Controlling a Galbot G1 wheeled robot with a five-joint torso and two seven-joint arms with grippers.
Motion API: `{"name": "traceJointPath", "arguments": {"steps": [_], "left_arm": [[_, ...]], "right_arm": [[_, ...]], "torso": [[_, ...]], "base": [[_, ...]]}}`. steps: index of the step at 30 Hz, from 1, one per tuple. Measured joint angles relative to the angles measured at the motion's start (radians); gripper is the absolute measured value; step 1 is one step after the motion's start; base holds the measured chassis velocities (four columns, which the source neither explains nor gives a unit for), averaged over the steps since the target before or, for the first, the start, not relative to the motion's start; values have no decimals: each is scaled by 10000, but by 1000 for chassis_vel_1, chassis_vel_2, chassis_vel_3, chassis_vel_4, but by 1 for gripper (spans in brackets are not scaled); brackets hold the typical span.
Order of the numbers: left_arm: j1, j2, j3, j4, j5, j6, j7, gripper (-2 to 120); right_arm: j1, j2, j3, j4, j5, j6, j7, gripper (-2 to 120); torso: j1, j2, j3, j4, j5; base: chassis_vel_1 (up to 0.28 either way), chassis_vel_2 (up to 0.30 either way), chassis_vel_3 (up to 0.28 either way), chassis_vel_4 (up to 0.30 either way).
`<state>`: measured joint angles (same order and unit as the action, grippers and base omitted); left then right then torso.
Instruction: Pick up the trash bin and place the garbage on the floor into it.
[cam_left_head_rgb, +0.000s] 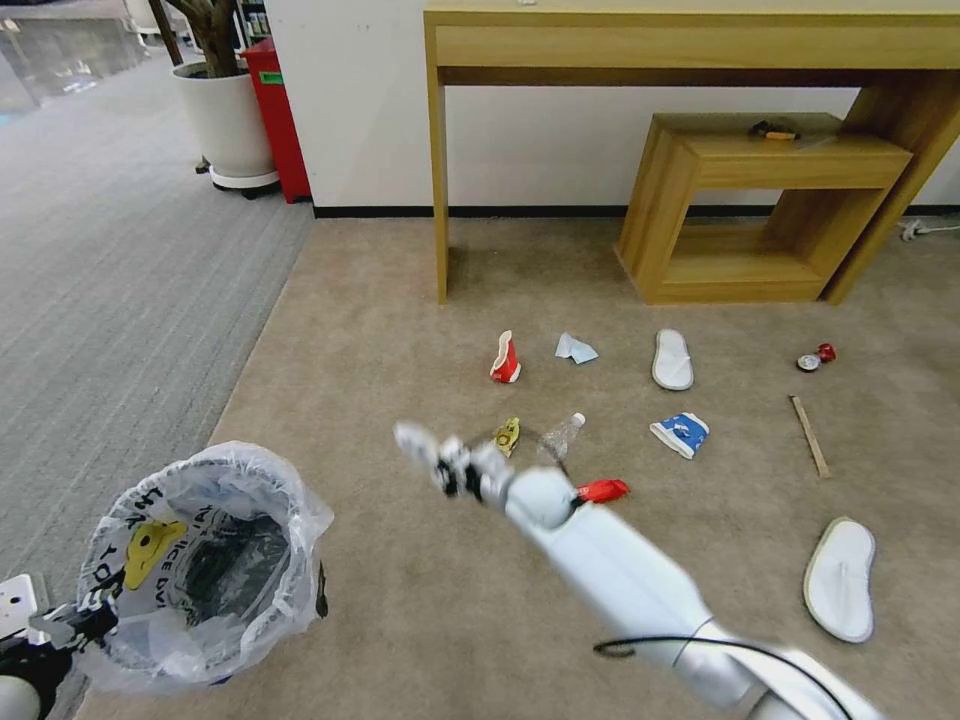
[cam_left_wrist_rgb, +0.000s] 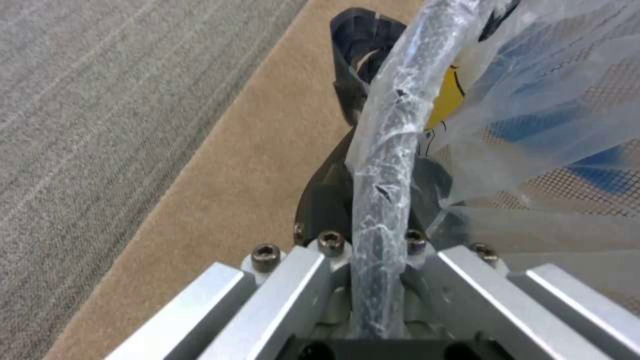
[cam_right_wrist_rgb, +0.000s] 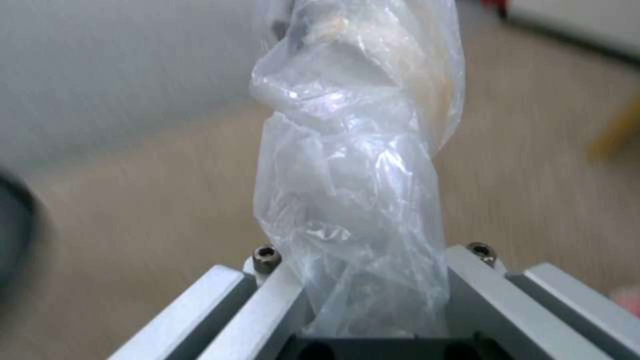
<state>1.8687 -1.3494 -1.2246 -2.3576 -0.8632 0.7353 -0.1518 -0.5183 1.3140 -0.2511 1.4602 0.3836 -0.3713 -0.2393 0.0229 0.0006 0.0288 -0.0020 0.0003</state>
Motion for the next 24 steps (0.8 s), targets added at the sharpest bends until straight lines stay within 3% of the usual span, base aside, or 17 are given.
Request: {"name": "traceJointPath", "arguments": {"steps": [1, 3, 5, 7, 9, 10, 12, 15, 18, 19, 24], "left_arm": [[10, 10, 77, 30, 55, 0, 18, 0], [9, 18, 132, 56, 104, -1, 27, 0], [-31, 73, 341, 153, 278, 0, 31, 0], [-48, 93, 398, 167, 308, 0, 29, 0], [-149, 268, 687, 229, 407, 0, -70, 0], [-149, 268, 687, 229, 407, 0, -70, 0], [-226, 391, 888, 265, 419, 0, -212, 0], [-268, 428, 1012, 273, 444, 0, -310, 0], [-269, 421, 1032, 262, 444, 0, -313, 0], [-268, 388, 1036, 244, 443, 0, -313, 0], [-256, 318, 1011, 176, 417, 0, -316, 0]], "right_arm": [[378, -82, -59, 753, 609, -345, 49, 0], [574, -108, -130, 1093, 897, -492, 93, 0], [1631, -98, -767, 2304, 2056, -1166, 470, 0], [1885, -65, -962, 2546, 2370, -1300, 582, 0], [2771, 218, -2496, 3454, 3925, -1906, 1359, 0], [2771, 218, -2496, 3454, 3925, -1906, 1359, 0], [2999, 457, -3617, 3801, 4694, -2273, 2063, 0], [2966, 575, -4490, 3968, 4867, -2669, 2690, 0], [2882, 622, -4961, 4000, 4937, -3001, 3252, 0], [2804, 679, -5345, 3992, 5130, -3231, 3816, 0], [2608, 765, -5976, 3867, 5918, -3655, 5169, 19]], "torso": [[0, 0, 0, 0, 0], [0, 1, -2, 0, -1], [0, 1, 0, 1, -1], [-1, 2, -2, 2, -3], [-1, 2, -1, 3, -3], [-1, 2, -1, 3, -3], [-1, 2, -1, 4, -4], [-1, 2, -1, 3, -4], [-1, 1, 0, 1, -2], [-1, 1, 0, 0, -3], [-1, 1, -1, 1, -2]], "base": [[0, 0, 0, 0], [0, 0, 0, 0], [0, 0, 0, 0], [0, 0, 0, 0], [0, 0, 0, 0], [0, 0, 0, 0], [0, 0, 0, 0], [0, 0, 0, 0], [0, 0, 0, 0], [0, 0, 0, 0], [0, 0, 0, 0]]}}
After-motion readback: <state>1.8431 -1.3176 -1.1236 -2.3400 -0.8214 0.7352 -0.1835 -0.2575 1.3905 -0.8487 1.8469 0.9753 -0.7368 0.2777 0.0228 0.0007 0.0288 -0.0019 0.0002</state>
